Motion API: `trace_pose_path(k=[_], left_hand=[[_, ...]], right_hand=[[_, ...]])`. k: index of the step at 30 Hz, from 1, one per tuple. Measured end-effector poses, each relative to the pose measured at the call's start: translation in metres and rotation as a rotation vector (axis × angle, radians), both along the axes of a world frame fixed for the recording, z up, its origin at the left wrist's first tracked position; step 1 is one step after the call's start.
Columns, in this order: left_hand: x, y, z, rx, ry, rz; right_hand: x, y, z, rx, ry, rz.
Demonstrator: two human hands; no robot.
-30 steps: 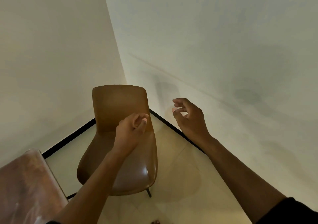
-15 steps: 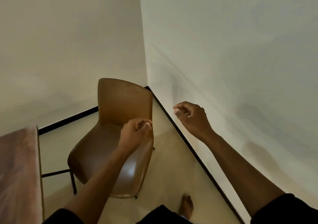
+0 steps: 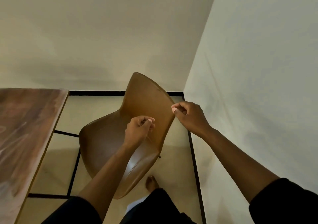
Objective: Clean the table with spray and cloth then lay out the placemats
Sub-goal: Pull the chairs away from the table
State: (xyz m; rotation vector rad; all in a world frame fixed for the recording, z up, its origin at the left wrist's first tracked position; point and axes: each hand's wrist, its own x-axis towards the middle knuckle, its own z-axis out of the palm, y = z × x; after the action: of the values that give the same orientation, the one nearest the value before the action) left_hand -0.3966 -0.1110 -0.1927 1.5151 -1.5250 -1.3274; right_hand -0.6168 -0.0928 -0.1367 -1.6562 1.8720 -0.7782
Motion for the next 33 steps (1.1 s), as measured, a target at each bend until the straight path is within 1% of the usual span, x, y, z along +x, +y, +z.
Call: trace_pose_path(k=[5, 8, 12, 16, 19, 22, 25, 28, 29, 31, 33], left_hand=[[-0.001, -0.043, -0.017, 0.074, 0.019, 0.113], [-0.002, -0.064, -0.027, 0.14, 0.028, 0.158], [-0.013, -0.085, -0.044, 0.309, 0.067, 0.227], [-0.024, -0.087, -0.066, 0.496, 0.081, 0.301], [-0.032, -0.097, -0.085, 0.58, 0.062, 0.373], [-0.041, -0.111, -0.098, 0.655, 0.056, 0.483], [-0.055, -0.125, -0.099, 0.734, 0.136, 0.637], [-0.077, -0.136, -0.093, 0.867, 0.362, 0.878], [-0.083, -0.138, -0.092, 0.889, 0.4, 0.933], [-0.098, -0.142, -0.095, 0.908, 0.412, 1.003], [-0.111, -0.145, -0.103, 0.914, 0.357, 1.055]], right_hand=[[0.006, -0.066, -0.012, 0.066, 0.081, 0.137], [0.009, -0.106, -0.021, 0.114, 0.169, 0.214], [0.017, -0.15, -0.039, 0.16, 0.278, 0.359], [0.033, -0.175, -0.07, 0.184, 0.38, 0.586], [0.042, -0.205, -0.093, 0.181, 0.502, 0.796], [0.049, -0.241, -0.114, 0.173, 0.63, 1.051], [0.053, -0.276, -0.13, 0.065, 0.794, 1.335], [0.055, -0.311, -0.143, -0.127, 0.918, 1.611], [0.057, -0.32, -0.145, -0.185, 0.94, 1.683], [0.069, -0.339, -0.153, -0.298, 0.976, 1.815], [0.083, -0.355, -0.161, -0.407, 1.016, 1.905]])
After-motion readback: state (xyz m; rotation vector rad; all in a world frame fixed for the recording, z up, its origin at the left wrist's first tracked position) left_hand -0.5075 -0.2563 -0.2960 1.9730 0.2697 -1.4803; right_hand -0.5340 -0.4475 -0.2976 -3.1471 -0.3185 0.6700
